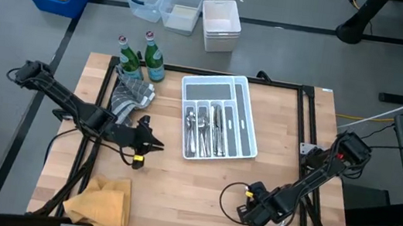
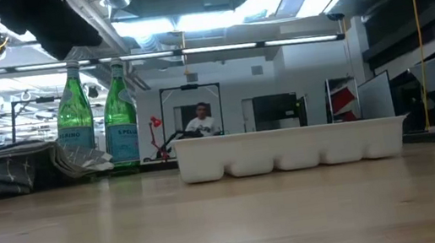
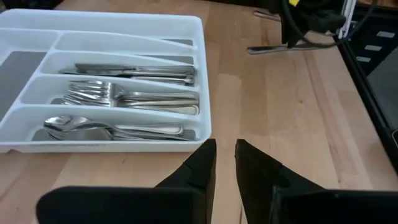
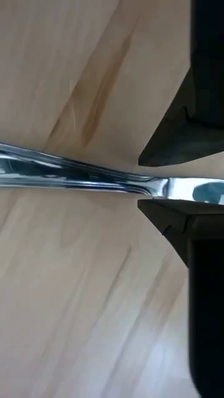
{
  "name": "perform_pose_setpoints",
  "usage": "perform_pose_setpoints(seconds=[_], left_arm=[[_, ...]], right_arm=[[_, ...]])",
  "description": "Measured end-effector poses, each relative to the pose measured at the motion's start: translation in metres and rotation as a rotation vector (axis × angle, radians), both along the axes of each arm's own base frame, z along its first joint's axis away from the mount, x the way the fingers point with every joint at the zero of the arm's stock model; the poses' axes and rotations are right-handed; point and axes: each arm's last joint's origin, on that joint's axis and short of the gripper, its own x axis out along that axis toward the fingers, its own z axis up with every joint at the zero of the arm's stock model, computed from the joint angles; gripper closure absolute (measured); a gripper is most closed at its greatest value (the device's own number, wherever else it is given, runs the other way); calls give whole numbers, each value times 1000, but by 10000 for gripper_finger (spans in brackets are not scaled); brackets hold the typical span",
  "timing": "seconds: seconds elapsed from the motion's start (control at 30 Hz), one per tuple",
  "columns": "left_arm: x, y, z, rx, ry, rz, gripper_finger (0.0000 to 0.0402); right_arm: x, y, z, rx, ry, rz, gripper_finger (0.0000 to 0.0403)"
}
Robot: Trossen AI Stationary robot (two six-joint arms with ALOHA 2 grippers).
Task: Sort silverware
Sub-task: Put the silver table knife into the silverware tray
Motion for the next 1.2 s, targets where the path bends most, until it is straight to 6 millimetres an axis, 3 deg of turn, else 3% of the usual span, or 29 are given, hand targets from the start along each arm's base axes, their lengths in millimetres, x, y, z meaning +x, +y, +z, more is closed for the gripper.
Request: perform_pose_setpoints(seconds=[0.23, 0.8, 1.1, 1.2], left_arm=[[-1, 1, 1, 4, -4, -2, 353], [-1, 1, 1, 21, -2, -11, 353], [-1, 1, 1, 35, 0, -19, 353], [-1, 1, 1, 35, 0, -19, 353]], right_arm=[[3, 4, -11, 16, 39, 6, 304], [1, 3, -14, 12, 74, 9, 306], [0, 2, -14, -15, 65, 18, 387], [0, 2, -14, -18, 63, 18, 389]])
